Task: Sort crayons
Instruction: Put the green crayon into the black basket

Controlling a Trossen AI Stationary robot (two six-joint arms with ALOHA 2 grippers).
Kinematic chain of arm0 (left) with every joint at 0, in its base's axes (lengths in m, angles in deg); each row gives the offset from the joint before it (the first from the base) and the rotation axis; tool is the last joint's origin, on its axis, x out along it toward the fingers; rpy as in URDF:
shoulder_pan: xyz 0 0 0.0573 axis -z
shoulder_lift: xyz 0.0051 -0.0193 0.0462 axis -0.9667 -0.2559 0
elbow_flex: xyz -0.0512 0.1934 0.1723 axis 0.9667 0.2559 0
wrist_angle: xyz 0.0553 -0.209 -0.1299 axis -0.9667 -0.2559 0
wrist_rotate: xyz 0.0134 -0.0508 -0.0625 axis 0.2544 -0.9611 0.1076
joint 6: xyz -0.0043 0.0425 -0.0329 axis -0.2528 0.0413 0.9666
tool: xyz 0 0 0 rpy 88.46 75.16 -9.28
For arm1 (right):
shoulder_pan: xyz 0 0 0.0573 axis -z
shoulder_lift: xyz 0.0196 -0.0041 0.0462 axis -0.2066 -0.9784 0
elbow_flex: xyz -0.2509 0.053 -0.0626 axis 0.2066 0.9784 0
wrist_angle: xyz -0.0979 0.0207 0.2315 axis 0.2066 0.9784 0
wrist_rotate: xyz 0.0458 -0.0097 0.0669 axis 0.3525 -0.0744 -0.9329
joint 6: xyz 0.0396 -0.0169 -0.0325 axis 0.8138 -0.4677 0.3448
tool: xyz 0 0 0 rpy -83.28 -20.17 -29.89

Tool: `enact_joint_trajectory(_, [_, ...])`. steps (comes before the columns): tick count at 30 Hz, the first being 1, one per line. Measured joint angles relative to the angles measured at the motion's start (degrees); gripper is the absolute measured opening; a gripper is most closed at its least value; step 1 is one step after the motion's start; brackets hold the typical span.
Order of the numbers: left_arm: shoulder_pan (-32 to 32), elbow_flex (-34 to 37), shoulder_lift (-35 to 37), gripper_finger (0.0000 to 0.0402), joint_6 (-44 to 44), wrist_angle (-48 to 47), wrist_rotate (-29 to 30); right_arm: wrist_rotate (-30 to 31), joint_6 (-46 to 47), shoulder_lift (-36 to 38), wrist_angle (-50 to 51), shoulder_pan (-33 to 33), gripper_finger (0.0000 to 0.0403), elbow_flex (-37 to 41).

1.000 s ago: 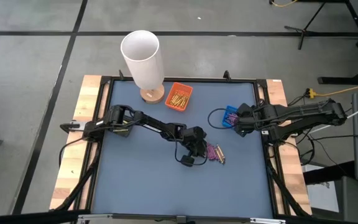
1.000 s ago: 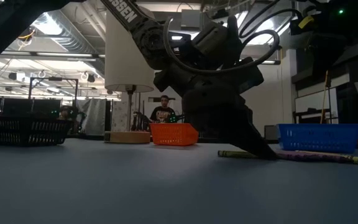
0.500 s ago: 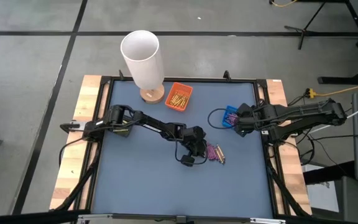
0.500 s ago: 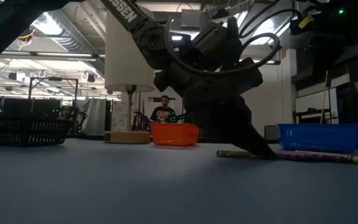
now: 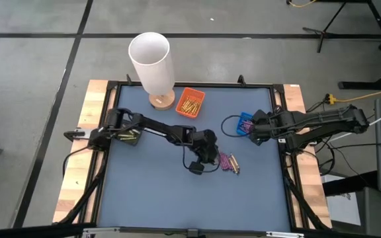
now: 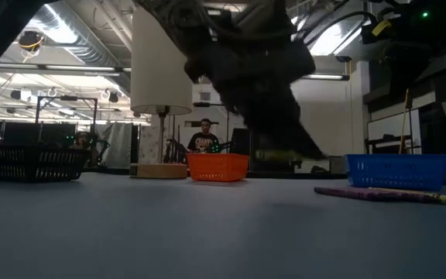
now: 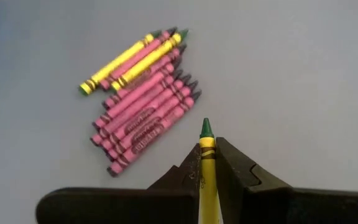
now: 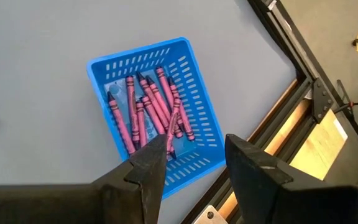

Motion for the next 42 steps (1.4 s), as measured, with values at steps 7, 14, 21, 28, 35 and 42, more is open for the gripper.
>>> enact_joint_trajectory(7, [-1.4, 0.0, 6.9, 0.0014, -1.7, -8.8, -0.1, -0.1, 0.0, 0.0, 0.0, 0.0, 0.0163, 0.0])
enact_joint_trajectory(14, [-4.1, -0.1, 14.8, 0.0014, -4.4, -22.3, 0.1, -0.4, 0.0, 0.0, 0.0, 0.0, 0.0163, 0.0])
enact_joint_trajectory(21, [-7.5, 0.8, 23.6, 0.0014, -4.8, -36.6, 0.4, -0.4, 0.0, 0.0, 0.0, 0.0, 0.0163, 0.0])
enact_joint_trajectory(28, [-10.5, 15.4, 39.9, 0.0014, -2.2, -37.9, 1.0, -0.9, 0.0, 0.0, 0.0, 0.0, 0.0163, 0.0])
enact_joint_trajectory(35, [-12.3, 33.4, 60.5, 0.0014, 6.7, -37.9, 8.1, -0.9, 0.0, 0.0, -0.1, 0.0, 0.0163, 0.0])
enact_joint_trajectory(42, [-13.1, 43.6, 78.5, 0.0014, 13.6, -42.5, 15.1, -0.9, 0.0, 0.0, -0.2, 0.0, 0.0163, 0.0])
